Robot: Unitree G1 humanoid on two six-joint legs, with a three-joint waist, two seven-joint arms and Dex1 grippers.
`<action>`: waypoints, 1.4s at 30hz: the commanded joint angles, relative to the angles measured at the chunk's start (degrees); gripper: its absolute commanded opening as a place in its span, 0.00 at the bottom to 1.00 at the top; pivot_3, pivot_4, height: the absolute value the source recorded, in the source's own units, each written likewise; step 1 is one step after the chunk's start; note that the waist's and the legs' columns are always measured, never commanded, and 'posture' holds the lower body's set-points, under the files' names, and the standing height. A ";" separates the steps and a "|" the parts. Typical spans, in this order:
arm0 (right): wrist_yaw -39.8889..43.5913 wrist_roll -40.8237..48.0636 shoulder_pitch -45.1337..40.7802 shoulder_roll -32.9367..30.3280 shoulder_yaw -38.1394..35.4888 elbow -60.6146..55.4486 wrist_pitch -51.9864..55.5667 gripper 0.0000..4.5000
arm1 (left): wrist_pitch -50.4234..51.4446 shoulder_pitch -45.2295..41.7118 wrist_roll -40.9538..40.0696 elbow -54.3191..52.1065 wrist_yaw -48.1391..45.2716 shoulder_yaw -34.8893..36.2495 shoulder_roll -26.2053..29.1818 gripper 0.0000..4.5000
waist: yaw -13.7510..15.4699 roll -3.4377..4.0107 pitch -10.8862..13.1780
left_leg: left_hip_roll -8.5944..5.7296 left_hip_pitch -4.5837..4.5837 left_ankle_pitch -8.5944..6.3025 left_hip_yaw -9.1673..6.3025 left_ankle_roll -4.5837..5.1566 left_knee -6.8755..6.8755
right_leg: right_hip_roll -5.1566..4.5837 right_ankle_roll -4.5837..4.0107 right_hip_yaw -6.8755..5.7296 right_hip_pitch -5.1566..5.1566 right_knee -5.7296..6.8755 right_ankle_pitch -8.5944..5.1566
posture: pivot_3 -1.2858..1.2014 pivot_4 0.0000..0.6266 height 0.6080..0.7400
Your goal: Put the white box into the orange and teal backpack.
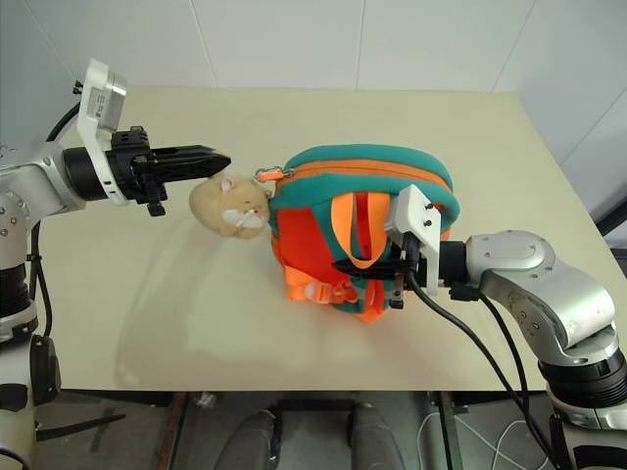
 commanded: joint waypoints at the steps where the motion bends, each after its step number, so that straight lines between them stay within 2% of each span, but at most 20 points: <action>1: -0.36 0.23 0.45 -0.94 -2.27 -1.94 -0.12 0.00 | -1.88 -0.26 2.73 1.37 -0.42 0.02 2.41 0.00 | -0.02 0.00 0.00 | 0.00 0.00 0.00 0.00 0.00 -0.01 | 0.00 0.00 0.00 -0.01 0.00 0.00 | 0.52 0.24 1.00; 7: -0.20 0.17 0.34 -0.96 -2.08 -1.66 -0.26 0.00 | -4.46 -0.01 8.47 6.74 -2.76 -4.82 4.95 0.00 | 0.03 0.00 0.00 | 0.00 0.00 0.00 0.01 0.00 0.00 | -0.01 -0.01 0.00 -0.01 0.00 0.00 | 0.52 0.24 1.00; 14: 0.31 -0.29 -0.34 -0.58 -1.25 -0.92 -0.64 0.00 | -12.16 -1.42 18.82 15.63 -9.49 -16.31 5.56 0.00 | 0.05 0.00 0.00 | 0.00 0.01 0.00 0.03 0.00 -0.04 | -0.01 -0.05 0.00 -0.04 0.00 -0.02 | 0.52 0.24 1.00; 19: 0.17 -0.07 -0.40 -0.55 -1.27 -1.27 -0.33 0.00 | -19.30 -5.65 25.23 24.80 -15.04 -22.12 3.36 0.00 | 0.06 0.00 0.00 | 0.01 -0.03 0.00 0.06 0.00 -0.03 | -0.01 -0.12 -0.01 -0.06 0.00 -0.06 | 0.52 0.24 1.00; 27: -0.74 0.66 -0.15 -0.19 -1.46 -2.09 0.38 0.00 | -29.19 -9.39 35.01 35.60 -19.87 -29.14 -3.66 0.00 | 0.00 0.00 0.00 | 0.01 -0.03 -0.02 0.07 0.03 -0.04 | -0.01 -0.07 0.00 -0.07 0.00 -0.04 | 0.52 0.24 1.00; 32: -2.49 1.71 0.54 0.05 -2.17 -3.58 1.41 0.00 | -33.57 -9.96 37.16 39.61 -19.23 -27.89 -7.56 0.00 | 0.05 0.00 0.00 | 0.01 -0.03 -0.03 0.06 0.05 -0.04 | -0.01 -0.06 0.00 -0.07 0.03 -0.03 | 0.52 0.24 1.00; 36: -4.48 3.42 1.69 -0.30 -3.57 -5.50 3.16 0.00 | -41.31 -8.46 30.85 40.05 -18.81 -18.27 -10.51 0.00 | 0.10 -0.01 0.00 | 0.01 -0.06 -0.03 0.06 0.05 -0.04 | -0.01 -0.02 0.00 -0.08 0.02 -0.01 | 0.52 0.24 1.00; 39: -6.38 5.18 3.30 -1.35 -5.78 -7.42 5.39 0.00 | -43.76 -4.96 27.48 36.09 -19.70 -12.68 -10.25 0.00 | 0.06 0.00 0.00 | 0.01 -0.08 -0.03 0.04 0.05 -0.04 | -0.04 -0.01 -0.01 -0.08 0.03 -0.01 | 0.52 0.24 1.00; 42: -7.31 7.61 5.09 -3.15 -8.62 -9.33 7.95 0.00 | -42.50 -1.53 27.13 32.49 -20.52 -11.15 -8.86 0.00 | 0.15 0.00 0.00 | 0.01 -0.08 -0.05 0.04 0.07 -0.05 | -0.03 -0.01 -0.01 -0.08 0.05 -0.01 | 0.52 0.24 1.00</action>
